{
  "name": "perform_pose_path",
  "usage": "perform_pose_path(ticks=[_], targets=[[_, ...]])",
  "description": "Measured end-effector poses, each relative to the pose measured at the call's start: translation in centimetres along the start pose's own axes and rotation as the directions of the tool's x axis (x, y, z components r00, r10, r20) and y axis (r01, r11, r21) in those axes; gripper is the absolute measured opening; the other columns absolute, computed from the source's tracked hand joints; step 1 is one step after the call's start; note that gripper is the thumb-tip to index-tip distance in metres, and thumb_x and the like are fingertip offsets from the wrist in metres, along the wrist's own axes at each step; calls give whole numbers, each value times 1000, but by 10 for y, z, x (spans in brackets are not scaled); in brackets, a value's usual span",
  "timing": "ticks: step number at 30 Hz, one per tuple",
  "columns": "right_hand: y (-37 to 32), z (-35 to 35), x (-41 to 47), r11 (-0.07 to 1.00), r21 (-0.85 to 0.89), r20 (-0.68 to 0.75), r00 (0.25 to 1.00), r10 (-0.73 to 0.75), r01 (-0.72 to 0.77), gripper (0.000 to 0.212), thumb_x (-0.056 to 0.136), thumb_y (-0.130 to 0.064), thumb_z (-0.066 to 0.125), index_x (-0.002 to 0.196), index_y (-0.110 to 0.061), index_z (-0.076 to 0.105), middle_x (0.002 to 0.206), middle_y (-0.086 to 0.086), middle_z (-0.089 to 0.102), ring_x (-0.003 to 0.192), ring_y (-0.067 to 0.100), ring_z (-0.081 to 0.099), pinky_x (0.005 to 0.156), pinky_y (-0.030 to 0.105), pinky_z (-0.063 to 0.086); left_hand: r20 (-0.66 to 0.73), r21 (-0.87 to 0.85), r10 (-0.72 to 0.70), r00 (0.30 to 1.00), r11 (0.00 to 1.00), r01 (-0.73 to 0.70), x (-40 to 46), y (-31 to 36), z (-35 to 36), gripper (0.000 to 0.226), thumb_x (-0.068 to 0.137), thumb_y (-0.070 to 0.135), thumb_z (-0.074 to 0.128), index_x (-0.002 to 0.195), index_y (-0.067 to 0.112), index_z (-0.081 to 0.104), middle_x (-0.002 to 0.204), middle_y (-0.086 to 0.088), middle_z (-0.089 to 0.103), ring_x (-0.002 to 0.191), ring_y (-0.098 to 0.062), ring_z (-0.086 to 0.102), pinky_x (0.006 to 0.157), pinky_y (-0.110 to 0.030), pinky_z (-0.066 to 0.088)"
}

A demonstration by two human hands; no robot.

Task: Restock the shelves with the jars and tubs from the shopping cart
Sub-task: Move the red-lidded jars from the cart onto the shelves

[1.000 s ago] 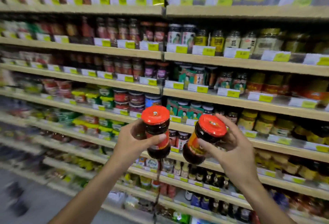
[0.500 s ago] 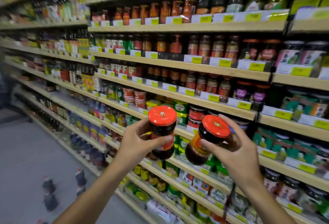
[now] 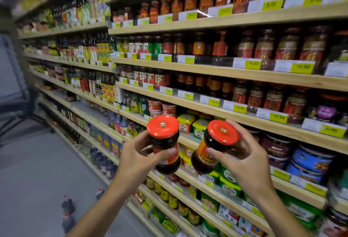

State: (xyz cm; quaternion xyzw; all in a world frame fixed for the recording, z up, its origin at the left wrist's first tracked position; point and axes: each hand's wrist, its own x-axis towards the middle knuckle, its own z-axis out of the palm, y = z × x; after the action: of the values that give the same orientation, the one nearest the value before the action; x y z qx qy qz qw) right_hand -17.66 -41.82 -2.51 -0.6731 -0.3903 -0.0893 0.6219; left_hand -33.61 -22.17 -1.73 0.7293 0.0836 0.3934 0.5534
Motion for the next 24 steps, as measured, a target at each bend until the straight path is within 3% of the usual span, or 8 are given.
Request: perform_pose_path(ticks=[3, 9, 13, 17, 19, 21, 24], targets=[[19, 20, 29, 1000, 24, -4, 1000, -10, 10, 81, 60, -35, 93, 133, -45, 58, 120, -28, 68, 114, -8, 63, 94, 10, 50, -17, 21, 21, 1000, 1000, -20, 37, -20, -1, 52, 63, 20, 87, 112, 29, 71, 106, 10, 77, 105, -9, 71, 84, -21, 56], [48, 65, 111, 999, 34, 14, 999, -35, 35, 83, 60, -42, 92, 136, -42, 57, 124, -26, 68, 117, -3, 63, 99, 24, 53, 4, 29, 32, 999, 999, -32, 133, -46, -6, 51, 63, 21, 86, 109, 35, 69, 104, 18, 76, 103, -4, 71, 83, -16, 55], [64, 87, 151, 999, 25, -3, 999, -45, 45, 82, 63, -40, 91, 136, -45, 56, 126, -23, 67, 119, -1, 63, 101, 30, 52, 38, -8, 24, 999, 1000, -23, 182, -71, -15, 57, 67, 21, 89, 119, 31, 68, 115, 9, 75, 111, -12, 69, 98, -39, 54], [80, 105, 179, 999, 1, -17, 999, -34, 34, 81, 65, -36, 91, 136, -48, 55, 128, -26, 65, 120, -3, 62, 100, 24, 52, 53, -28, 32, 998, 999, -31, 222, -98, -26, 65, 60, 41, 90, 120, 39, 68, 120, 11, 72, 117, -12, 66, 103, -44, 50], [84, 115, 191, 999, -13, -38, 999, -35, 34, 83, 65, -34, 91, 138, -47, 54, 128, -28, 65, 120, -5, 61, 97, 16, 51, 90, -30, 46, 995, 999, -43, 242, -109, -32, 58, 63, 41, 91, 117, 46, 68, 119, 16, 72, 116, -8, 66, 102, -40, 50], [88, 127, 202, 999, -27, -72, 997, -39, 37, 84, 64, -33, 90, 138, -46, 53, 128, -29, 64, 120, -7, 60, 93, 10, 50, 129, -50, 67, 989, 997, -61, 262, -119, -38, 54, 70, 30, 90, 117, 41, 67, 115, 18, 73, 112, -4, 67, 96, -32, 55], [92, 148, 218, 997, -72, -140, 989, -46, 36, 84, 64, -32, 90, 138, -47, 53, 128, -27, 65, 120, -5, 60, 95, 14, 51, 157, -84, 92, 983, 993, -80, 296, -135, -48, 52, 66, 20, 84, 113, 36, 66, 106, 22, 74, 104, 0, 69, 84, -14, 55]])
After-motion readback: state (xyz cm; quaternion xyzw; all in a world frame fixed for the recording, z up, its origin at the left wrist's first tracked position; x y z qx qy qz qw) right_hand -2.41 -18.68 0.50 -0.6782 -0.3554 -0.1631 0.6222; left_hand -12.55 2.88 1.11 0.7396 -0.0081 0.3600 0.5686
